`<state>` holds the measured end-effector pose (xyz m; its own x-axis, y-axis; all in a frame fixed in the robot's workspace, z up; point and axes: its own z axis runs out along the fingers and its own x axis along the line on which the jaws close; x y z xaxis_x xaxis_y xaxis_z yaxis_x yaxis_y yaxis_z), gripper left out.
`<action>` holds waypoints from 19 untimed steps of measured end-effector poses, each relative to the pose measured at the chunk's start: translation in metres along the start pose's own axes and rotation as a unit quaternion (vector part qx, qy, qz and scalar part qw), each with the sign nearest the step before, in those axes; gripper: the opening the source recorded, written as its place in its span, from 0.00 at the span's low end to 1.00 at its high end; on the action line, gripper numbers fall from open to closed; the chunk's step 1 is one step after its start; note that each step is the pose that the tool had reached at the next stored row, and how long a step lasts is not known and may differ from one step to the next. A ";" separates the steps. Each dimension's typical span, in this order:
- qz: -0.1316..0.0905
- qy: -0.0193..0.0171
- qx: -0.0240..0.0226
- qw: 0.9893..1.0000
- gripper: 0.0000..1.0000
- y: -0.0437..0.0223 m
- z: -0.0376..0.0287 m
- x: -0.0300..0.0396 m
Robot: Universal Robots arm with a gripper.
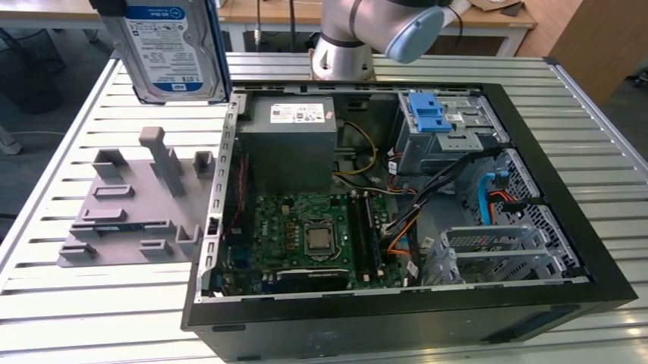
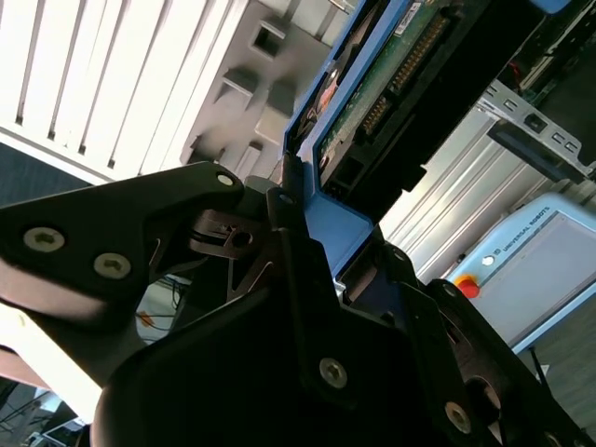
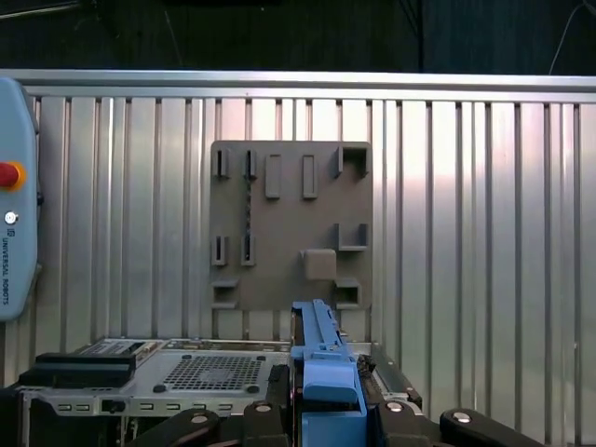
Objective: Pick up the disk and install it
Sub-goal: 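Pick up the disk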
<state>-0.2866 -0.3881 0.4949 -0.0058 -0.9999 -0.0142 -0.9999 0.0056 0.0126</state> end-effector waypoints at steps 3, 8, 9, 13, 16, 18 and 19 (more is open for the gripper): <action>0.000 0.000 0.000 1.000 0.36 -0.0086 0.0001 0.0023; 0.000 0.000 0.000 1.000 0.36 -0.0237 0.0006 0.0058; 0.000 0.000 0.000 1.000 0.36 -0.0266 0.0009 0.0067; 0.000 0.000 0.000 1.000 0.36 -0.0346 0.0025 0.0107; 0.000 0.000 0.000 1.000 0.36 -0.0409 0.0038 0.0129; 0.000 0.000 0.000 1.000 0.36 -0.0466 0.0046 0.0139; 0.000 0.000 0.000 1.000 0.36 -0.0502 0.0050 0.0143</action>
<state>-0.2365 -0.4026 0.4891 -0.0058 -0.9999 -0.0142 -0.9999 0.0056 0.0127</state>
